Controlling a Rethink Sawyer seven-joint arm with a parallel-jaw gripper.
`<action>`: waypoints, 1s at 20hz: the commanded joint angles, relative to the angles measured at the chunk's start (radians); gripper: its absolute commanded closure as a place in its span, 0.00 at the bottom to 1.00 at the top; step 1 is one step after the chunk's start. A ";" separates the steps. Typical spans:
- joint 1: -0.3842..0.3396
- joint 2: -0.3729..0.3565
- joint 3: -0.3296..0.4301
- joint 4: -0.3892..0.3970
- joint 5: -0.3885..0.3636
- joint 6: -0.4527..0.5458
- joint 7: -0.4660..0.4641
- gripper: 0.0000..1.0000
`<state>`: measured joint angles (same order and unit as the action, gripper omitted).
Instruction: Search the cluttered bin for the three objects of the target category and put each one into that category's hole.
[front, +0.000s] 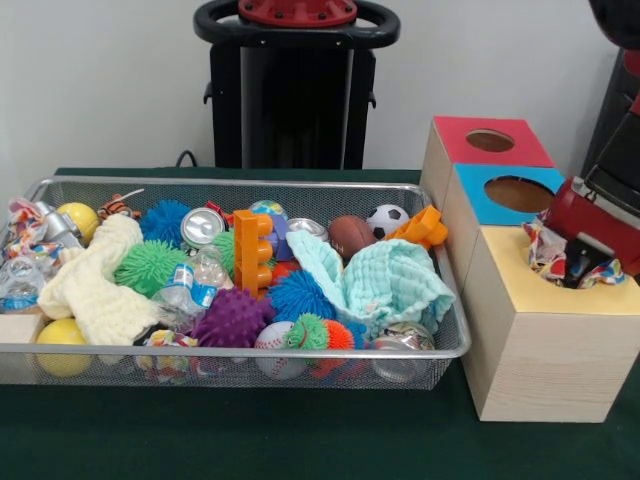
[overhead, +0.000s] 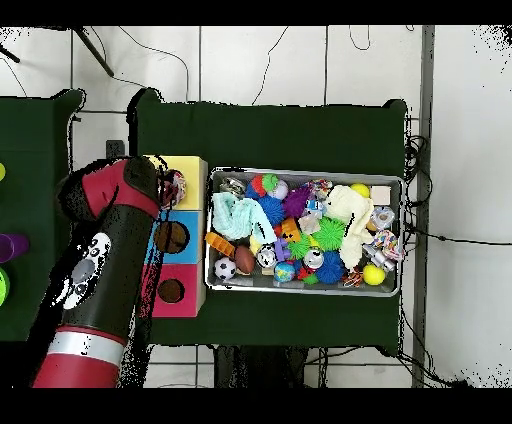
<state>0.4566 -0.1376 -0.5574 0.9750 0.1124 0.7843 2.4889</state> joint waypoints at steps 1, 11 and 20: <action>-0.015 0.167 0.117 0.061 0.038 -0.049 0.226 1.00; -0.119 0.067 0.255 0.264 0.067 -0.293 0.132 1.00; -0.220 -0.143 0.341 0.409 0.077 -0.186 -0.018 1.00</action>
<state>0.3216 -0.2544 -0.3956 1.1628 0.1780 0.5896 2.4889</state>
